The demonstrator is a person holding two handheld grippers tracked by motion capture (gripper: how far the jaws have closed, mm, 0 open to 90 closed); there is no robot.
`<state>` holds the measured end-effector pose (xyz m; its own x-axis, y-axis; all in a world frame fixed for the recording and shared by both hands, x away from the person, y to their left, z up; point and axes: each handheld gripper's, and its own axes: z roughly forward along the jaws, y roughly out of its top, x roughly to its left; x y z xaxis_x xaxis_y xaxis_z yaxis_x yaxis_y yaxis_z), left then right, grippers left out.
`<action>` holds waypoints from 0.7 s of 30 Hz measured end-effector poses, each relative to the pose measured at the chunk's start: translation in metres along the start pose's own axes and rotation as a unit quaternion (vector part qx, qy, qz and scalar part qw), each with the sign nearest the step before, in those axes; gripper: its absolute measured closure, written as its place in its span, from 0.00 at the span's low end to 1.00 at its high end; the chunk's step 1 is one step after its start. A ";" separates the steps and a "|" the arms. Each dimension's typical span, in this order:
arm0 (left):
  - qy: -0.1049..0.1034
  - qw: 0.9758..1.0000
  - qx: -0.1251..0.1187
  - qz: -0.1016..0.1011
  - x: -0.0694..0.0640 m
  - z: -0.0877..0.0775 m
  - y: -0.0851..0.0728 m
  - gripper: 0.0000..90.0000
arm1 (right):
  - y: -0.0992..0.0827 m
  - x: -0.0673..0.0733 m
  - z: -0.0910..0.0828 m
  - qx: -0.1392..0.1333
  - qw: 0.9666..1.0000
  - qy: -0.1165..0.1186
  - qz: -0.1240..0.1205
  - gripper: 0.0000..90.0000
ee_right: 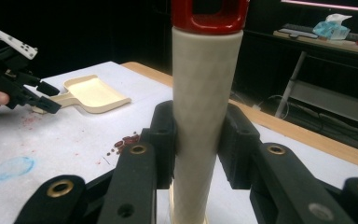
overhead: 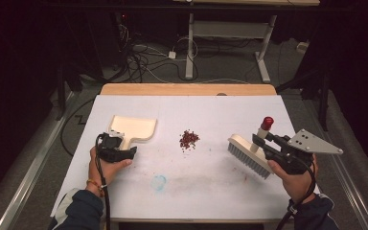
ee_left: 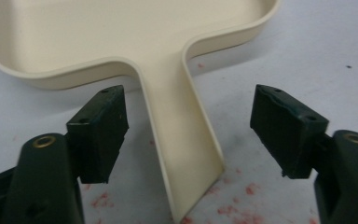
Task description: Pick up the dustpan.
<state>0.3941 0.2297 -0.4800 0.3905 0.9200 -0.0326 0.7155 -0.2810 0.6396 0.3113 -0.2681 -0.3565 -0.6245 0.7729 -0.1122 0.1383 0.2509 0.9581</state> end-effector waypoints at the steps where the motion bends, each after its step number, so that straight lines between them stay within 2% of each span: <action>1: -0.006 1.000 0.003 -0.016 0.004 0.004 0.001 0.35 | 0.000 0.000 0.000 0.001 1.000 0.001 0.000 0.78; 3: 0.005 1.000 0.010 -0.023 0.007 0.008 0.003 0.39 | 0.000 0.000 0.000 0.001 1.000 0.001 0.000 0.78; 6: 0.009 0.999 0.012 -0.032 0.009 0.009 0.006 0.45 | 0.000 0.000 0.001 0.002 1.000 0.000 0.000 0.78; 10: 0.013 0.999 0.014 -0.036 0.009 0.011 0.007 0.53 | 0.000 0.001 0.001 0.003 1.000 0.002 0.002 0.78; 11: 0.015 0.999 0.015 -0.033 0.009 0.011 0.008 0.53 | 0.000 0.001 0.001 0.003 1.000 0.002 0.002 0.78; 12: 0.015 0.999 0.018 -0.028 0.008 0.011 0.009 0.58 | 0.000 0.001 0.001 0.002 1.000 0.003 0.001 0.78; 17: 0.016 0.999 0.023 -0.028 0.008 0.012 0.012 0.68 | 0.000 0.001 0.001 0.002 1.000 0.004 0.001 0.78; 21: 0.017 0.999 0.024 -0.022 0.008 0.012 0.013 0.71 | -0.001 0.001 0.002 0.006 1.000 0.005 0.001 0.78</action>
<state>0.4130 0.2302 -0.4813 0.3397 0.9399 -0.0334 0.7591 -0.2530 0.5998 0.3122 -0.2663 -0.3584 -0.6324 0.7672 -0.1067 0.1496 0.2562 0.9550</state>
